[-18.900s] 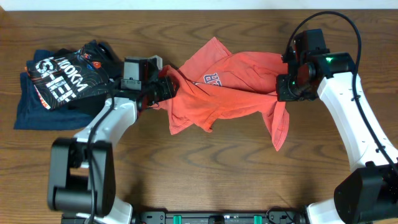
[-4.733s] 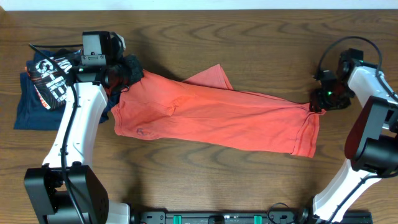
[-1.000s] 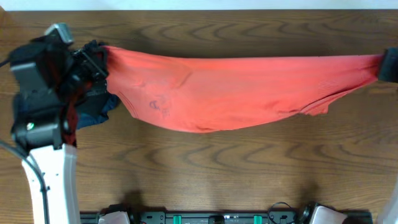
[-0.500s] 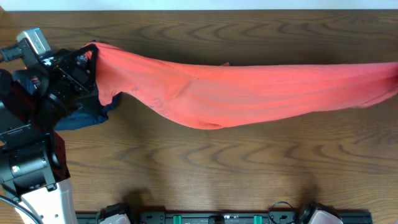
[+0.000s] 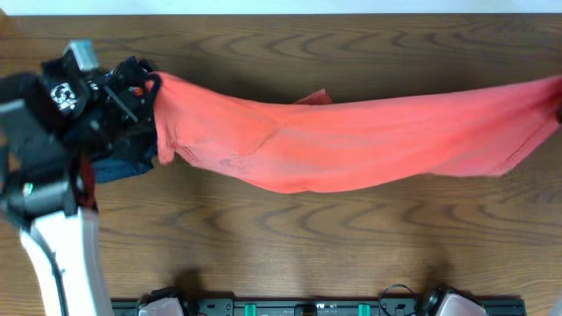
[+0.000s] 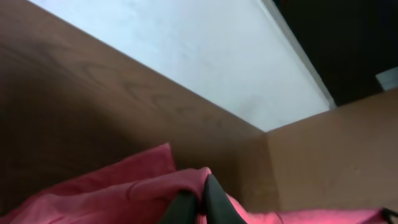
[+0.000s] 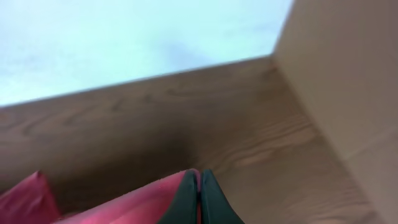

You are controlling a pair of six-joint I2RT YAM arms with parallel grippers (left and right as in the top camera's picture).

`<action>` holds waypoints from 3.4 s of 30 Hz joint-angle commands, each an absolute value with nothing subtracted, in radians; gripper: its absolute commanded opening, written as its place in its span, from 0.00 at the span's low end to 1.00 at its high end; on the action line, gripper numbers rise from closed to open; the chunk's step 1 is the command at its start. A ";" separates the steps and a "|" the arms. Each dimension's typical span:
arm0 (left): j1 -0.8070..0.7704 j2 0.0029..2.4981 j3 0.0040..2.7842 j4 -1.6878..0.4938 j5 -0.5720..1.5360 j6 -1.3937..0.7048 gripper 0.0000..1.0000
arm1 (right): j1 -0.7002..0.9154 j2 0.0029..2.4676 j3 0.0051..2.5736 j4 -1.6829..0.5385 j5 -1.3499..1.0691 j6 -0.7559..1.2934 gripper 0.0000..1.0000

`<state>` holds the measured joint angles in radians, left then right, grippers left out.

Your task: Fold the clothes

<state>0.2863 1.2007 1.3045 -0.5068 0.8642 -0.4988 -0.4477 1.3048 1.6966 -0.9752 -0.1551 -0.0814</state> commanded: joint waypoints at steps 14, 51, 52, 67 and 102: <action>0.118 1.848 1.849 -0.269 0.727 -0.413 0.06 | -0.364 1.715 1.709 -0.303 -0.266 0.179 0.01; 0.097 1.555 2.357 -1.010 0.234 -0.031 0.06 | -0.393 1.348 1.933 -0.486 0.244 0.067 0.01; 0.097 1.541 2.357 -1.004 0.234 -0.031 0.06 | -0.400 1.339 1.933 -0.487 0.244 0.078 0.01; 0.097 1.750 2.352 -0.964 0.285 -0.031 0.06 | -0.393 1.588 1.933 -0.620 0.041 0.081 0.01; 0.086 1.889 2.305 -1.457 0.340 -0.073 0.06 | -0.410 1.854 2.052 -1.161 0.325 0.141 0.01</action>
<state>0.0647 1.8786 2.3486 -1.4033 0.3843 -0.1322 -0.3763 1.8366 2.0972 -1.1122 0.2028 0.1627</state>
